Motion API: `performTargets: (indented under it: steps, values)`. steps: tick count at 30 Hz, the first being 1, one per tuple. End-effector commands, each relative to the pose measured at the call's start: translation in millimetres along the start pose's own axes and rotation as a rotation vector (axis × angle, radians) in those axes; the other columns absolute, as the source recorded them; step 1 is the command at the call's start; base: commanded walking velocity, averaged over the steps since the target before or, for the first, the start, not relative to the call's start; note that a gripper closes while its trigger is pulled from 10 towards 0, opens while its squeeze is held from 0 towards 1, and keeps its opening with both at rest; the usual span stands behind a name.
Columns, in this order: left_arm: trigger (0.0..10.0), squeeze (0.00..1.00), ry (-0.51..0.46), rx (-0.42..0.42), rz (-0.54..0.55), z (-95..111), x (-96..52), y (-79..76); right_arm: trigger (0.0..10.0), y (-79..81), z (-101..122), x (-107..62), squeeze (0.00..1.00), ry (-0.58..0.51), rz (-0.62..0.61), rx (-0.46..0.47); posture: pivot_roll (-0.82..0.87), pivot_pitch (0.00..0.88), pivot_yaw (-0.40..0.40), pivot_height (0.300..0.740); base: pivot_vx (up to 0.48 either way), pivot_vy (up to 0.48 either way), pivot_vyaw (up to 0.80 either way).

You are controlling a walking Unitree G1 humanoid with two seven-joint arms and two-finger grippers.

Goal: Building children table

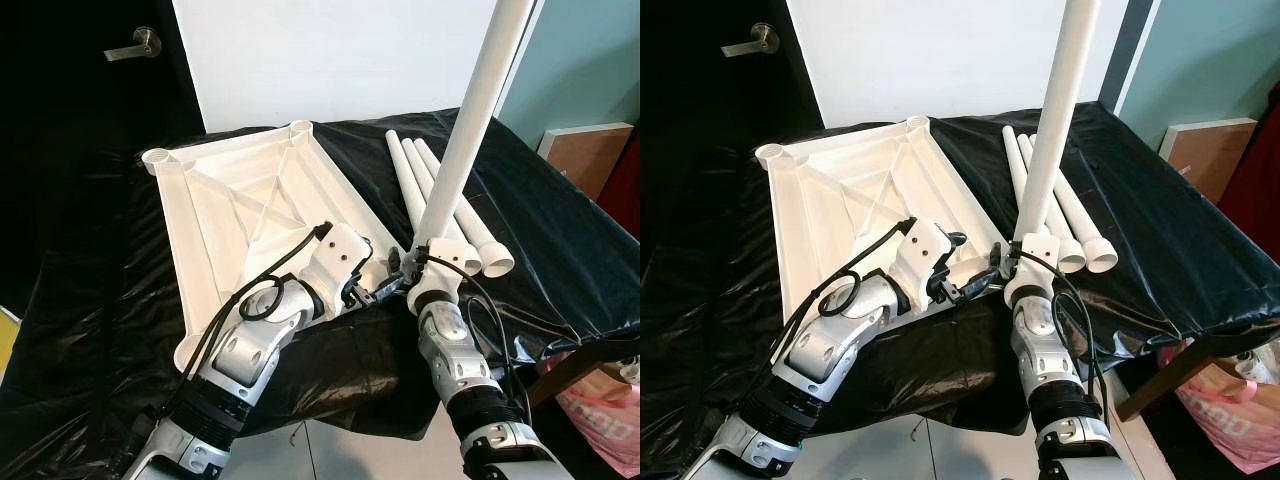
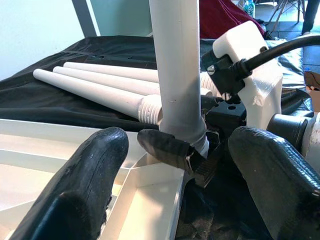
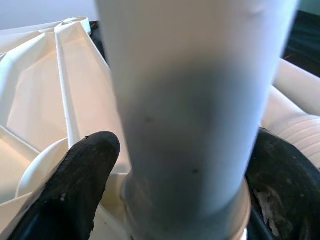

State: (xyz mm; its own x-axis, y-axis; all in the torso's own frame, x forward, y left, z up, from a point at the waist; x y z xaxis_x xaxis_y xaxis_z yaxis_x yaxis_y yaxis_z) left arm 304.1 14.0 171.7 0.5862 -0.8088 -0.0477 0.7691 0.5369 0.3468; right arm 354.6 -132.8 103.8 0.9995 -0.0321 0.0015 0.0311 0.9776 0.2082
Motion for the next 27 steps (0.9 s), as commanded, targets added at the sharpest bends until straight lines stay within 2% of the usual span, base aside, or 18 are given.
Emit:
performTargets:
  steps: [1,5,6,7,8,10,16,23,26,27]
  values:
    - [10.0,0.0,-0.007,0.018,-0.052,1.7,1.4,-6.1,10.0,-7.9,4.5,-1.2,1.0,-0.017,0.049,0.0,-0.15,0.0,-0.017,0.74,0.0,0.0,0.0]
    - [10.0,0.0,-0.006,0.018,-0.05,1.6,1.3,-5.4,10.0,-14.3,8.5,-0.7,1.0,-0.012,0.132,-0.013,-0.15,0.0,-0.019,0.74,0.0,0.0,0.0]
    - [10.0,0.0,-0.005,0.018,-0.049,1.3,1.2,-5.0,10.0,-16.5,9.3,-0.3,0.23,0.002,0.179,-0.02,-0.15,0.0,-0.019,0.74,0.0,0.0,0.0]
    - [10.0,0.0,-0.004,0.019,-0.048,1.2,1.2,-4.7,10.0,-17.7,9.6,0.0,0.23,0.011,0.207,-0.023,-0.15,0.0,-0.019,0.74,0.0,0.0,0.0]
    - [10.0,0.0,-0.004,0.018,-0.047,1.1,1.3,-4.4,10.0,-17.4,9.8,0.9,0.0,0.028,0.263,-0.037,-0.15,0.0,-0.019,0.74,0.0,0.0,0.0]
    - [10.0,0.0,-0.005,0.018,-0.047,1.2,1.8,-4.5,10.0,-15.0,9.8,2.8,0.0,0.051,0.352,-0.078,-0.15,0.0,-0.018,0.74,0.0,0.0,0.0]
    - [10.0,0.0,-0.008,0.018,-0.045,1.9,3.0,-4.1,10.0,-7.7,10.1,8.6,0.0,0.078,0.472,-0.171,-0.15,0.0,-0.019,0.74,0.0,0.0,0.0]
    - [10.0,0.0,-0.008,0.02,-0.036,2.1,2.7,-2.0,10.0,-5.4,14.5,14.3,0.0,0.081,0.507,-0.203,-0.14,0.0,-0.026,0.74,0.0,0.0,0.0]
    - [10.0,0.0,-0.006,0.019,-0.02,1.8,1.8,0.7,10.0,-12.2,17.0,23.5,0.0,0.105,0.474,-0.281,-0.13,0.0,-0.03,0.74,0.0,0.0,0.0]
    - [10.0,0.0,-0.004,0.02,-0.015,1.6,1.5,1.4,0.0,-16.9,14.8,24.8,0.0,0.125,0.45,-0.305,-0.13,0.0,-0.032,0.74,0.0,0.0,0.0]
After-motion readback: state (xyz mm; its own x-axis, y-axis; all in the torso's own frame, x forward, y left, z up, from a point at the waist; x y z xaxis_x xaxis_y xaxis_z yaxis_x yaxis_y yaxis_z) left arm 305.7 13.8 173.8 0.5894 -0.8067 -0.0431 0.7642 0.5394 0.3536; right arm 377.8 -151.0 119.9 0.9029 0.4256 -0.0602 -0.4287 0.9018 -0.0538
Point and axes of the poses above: a point about 5 cm out from each wrist's last joint towards the gripper, its own x axis pointing out of the wrist towards the gripper, its own z axis along the axis of the wrist's last joint, y = z × x, the point moved 2 cm from there along x, pointing out of the wrist towards the gripper, and after that the axes turned 8 degrees about x, right-handed, at the moved point
